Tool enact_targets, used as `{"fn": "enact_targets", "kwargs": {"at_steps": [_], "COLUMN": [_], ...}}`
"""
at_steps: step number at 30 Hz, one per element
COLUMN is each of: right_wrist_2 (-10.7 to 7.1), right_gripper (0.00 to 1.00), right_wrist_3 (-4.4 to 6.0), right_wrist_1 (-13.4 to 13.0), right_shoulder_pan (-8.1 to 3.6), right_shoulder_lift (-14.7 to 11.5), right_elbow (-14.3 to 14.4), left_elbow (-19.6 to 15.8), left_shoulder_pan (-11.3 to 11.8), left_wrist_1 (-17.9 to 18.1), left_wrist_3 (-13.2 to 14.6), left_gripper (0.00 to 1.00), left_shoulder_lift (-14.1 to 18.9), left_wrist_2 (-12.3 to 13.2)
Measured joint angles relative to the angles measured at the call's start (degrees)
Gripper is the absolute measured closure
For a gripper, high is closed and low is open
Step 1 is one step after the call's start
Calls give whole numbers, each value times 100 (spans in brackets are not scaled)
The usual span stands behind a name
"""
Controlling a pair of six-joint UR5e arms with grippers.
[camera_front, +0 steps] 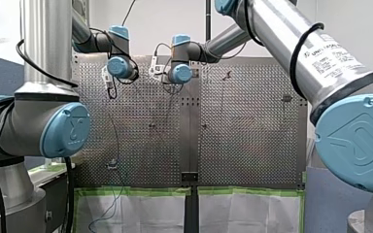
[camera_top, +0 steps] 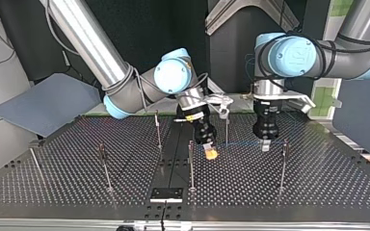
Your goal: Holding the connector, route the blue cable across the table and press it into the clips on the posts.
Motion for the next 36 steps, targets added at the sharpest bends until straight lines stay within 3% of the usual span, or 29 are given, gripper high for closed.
{"fn": "enact_targets", "kwargs": {"at_steps": [5,12,24,36], "right_wrist_2": [0,16,29,127], "right_gripper": [100,100,100,100], "right_wrist_3": [3,-1,1,-40], "right_wrist_1": [34,40,32,8], "right_shoulder_pan": [-1,-2,-10,-12], "right_shoulder_lift": [5,13,25,31], "right_elbow": [22,188,706,1279], "left_elbow": [-42,-313,-879,-1456], "left_shoulder_pan": [-92,-218,-446,-600], "left_wrist_1": [-170,-205,296,735], "left_wrist_3": [167,337,281,150], "left_gripper": [94,94,94,94], "left_shoulder_lift": [2,29,-7,-535], "left_wrist_2": [-201,-528,-623,-829]}}
